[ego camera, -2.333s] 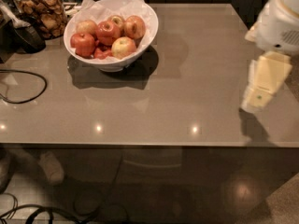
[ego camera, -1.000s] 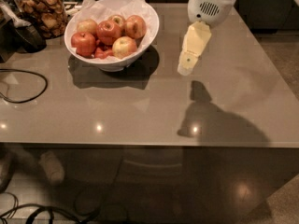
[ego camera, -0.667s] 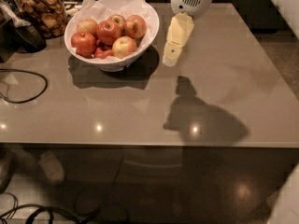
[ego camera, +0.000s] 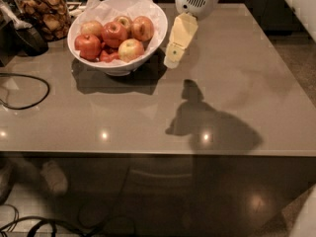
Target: Pick apple from white bowl
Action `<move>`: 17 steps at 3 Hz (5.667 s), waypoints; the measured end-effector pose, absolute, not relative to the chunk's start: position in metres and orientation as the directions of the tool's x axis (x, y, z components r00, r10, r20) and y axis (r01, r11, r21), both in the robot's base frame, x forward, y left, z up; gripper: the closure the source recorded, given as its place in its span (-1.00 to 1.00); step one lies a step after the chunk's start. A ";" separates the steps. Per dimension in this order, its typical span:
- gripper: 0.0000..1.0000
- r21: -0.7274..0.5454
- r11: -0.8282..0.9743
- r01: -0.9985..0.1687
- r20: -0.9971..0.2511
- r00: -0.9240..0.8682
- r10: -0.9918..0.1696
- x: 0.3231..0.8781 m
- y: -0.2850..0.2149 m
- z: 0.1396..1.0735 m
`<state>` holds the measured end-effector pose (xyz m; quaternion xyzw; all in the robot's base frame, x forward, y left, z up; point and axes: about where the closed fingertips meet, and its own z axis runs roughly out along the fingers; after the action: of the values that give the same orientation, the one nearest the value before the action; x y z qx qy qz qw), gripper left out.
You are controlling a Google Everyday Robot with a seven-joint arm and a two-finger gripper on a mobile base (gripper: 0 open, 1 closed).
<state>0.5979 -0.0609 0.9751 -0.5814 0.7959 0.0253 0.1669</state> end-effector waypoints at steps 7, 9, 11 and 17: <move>-1.00 -0.050 0.310 -0.950 -0.356 -0.273 -0.894 0.665 0.028 0.964; -0.96 -0.031 0.328 -0.944 -0.355 -0.296 -0.887 0.674 0.031 0.955; -0.80 -0.009 0.352 -0.936 -0.357 -0.326 -0.876 0.677 0.026 0.949; -0.36 -0.020 0.351 -0.936 -0.299 -0.329 -0.896 0.687 0.034 0.935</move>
Offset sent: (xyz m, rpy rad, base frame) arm 0.0321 0.0542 0.0083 0.0255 0.1142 0.0233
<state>0.6871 0.0338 0.9351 -0.5643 0.8115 0.0781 0.1301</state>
